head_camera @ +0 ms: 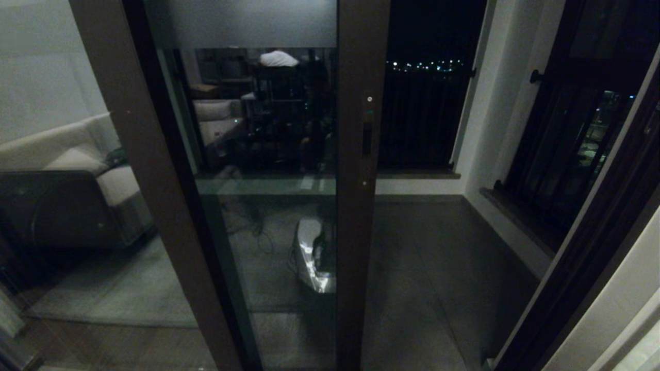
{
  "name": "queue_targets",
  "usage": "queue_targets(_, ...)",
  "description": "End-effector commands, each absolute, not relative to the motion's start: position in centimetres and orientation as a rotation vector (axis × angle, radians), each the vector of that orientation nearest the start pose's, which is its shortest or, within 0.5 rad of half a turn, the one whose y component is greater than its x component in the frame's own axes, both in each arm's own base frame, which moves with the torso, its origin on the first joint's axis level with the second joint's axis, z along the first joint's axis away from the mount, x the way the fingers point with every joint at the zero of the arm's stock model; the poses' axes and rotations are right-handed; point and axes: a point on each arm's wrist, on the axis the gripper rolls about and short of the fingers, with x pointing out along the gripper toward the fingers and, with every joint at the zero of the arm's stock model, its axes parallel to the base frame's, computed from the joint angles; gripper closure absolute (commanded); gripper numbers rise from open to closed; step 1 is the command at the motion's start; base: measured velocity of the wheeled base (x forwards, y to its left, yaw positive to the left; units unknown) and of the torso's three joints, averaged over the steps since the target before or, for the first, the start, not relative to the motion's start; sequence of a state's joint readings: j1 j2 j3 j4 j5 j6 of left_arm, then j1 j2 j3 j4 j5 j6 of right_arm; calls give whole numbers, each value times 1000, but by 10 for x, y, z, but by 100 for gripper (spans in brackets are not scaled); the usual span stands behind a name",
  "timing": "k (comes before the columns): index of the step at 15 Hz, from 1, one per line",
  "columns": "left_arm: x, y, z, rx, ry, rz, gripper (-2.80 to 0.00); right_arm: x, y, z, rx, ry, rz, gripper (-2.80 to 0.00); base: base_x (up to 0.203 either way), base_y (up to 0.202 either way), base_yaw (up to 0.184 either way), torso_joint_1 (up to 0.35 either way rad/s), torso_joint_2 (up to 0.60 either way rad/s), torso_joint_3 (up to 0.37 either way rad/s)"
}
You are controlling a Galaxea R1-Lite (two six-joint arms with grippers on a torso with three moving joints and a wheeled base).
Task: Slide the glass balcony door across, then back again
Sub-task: Close the slid door
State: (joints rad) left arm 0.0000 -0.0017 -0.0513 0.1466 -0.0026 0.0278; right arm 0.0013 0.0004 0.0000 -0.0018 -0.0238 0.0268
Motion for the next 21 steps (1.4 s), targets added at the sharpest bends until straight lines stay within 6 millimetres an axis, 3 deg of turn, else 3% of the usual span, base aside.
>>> queue_targets(1, -28, 0, 75, 23, 95, 5, 0, -23, -1, 76, 21, 1, -25, 0, 0, 0, 0, 0, 0, 0)
queue_targets(3, -28, 0, 75, 23, 95, 3, 0, -24, -1, 81, 6, -21, -28, 0, 0, 0, 0, 0, 0, 0)
queue_targets(7, -28, 0, 75, 10, 94, 4, 0, -33, 0, 132, -34, -53, -3, 0, 0, 0, 0, 0, 0, 0)
queue_targets(11, -28, 0, 75, 11, 95, 6, 0, -21, 2, 180, -31, -21, 84, 0, 0, 0, 0, 0, 0, 0)
queue_targets(16, -28, 0, 75, 16, 95, 5, 0, 32, 5, 273, 93, 32, 201, 0, 0, 0, 0, 0, 0, 0)
queue_targets(21, -28, 0, 75, 17, 95, 4, 0, 109, 25, 314, 157, 179, 380, 0, 0, 0, 0, 0, 0, 0)
